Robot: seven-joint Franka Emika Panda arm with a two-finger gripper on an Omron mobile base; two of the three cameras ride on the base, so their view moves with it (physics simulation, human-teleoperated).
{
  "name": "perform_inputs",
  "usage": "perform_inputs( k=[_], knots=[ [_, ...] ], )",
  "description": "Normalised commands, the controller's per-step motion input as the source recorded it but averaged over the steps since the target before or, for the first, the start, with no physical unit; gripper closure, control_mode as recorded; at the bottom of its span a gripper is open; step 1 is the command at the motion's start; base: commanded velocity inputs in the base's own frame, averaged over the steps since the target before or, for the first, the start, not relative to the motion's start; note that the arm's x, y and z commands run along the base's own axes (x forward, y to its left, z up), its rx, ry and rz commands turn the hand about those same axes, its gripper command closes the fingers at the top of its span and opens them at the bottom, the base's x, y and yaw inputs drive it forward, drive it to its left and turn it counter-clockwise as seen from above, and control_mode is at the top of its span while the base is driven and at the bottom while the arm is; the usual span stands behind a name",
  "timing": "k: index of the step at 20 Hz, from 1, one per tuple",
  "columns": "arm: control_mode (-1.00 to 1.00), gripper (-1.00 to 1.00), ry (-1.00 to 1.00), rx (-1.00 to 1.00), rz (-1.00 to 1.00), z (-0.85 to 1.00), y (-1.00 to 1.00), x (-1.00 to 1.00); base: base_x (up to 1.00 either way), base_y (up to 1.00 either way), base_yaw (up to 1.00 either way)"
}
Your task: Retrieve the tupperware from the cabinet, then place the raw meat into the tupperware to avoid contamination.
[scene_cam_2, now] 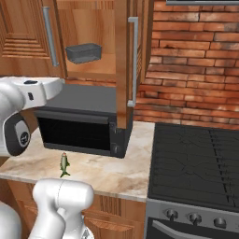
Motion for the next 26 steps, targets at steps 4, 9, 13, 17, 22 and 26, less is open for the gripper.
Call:
perform_inputs(
  k=[4,9,13,17,22,26],
  knots=[
    [-1.0,-1.0,-0.06,0.15,0.31,-0.11,0.13,-0.11,0.0,0.0,0.0],
    [-1.0,-1.0,-0.07,0.1,0.2,-0.06,0.34,-0.06,0.0,0.0,0.0],
    [-1.0,-1.0,-0.13,0.09,0.04,0.07,0.36,-0.06,0.0,0.0,0.0],
    [-1.0,-1.0,-0.23,0.07,0.0,0.2,0.26,-0.03,0.0,0.0,0.0],
    [-1.0,-1.0,-0.22,0.01,-0.04,0.16,0.15,0.0,0.0,0.0,0.0],
    [-1.0,-1.0,-0.07,0.0,-0.05,0.11,0.04,0.04,0.0,0.0,0.0]
  ],
)
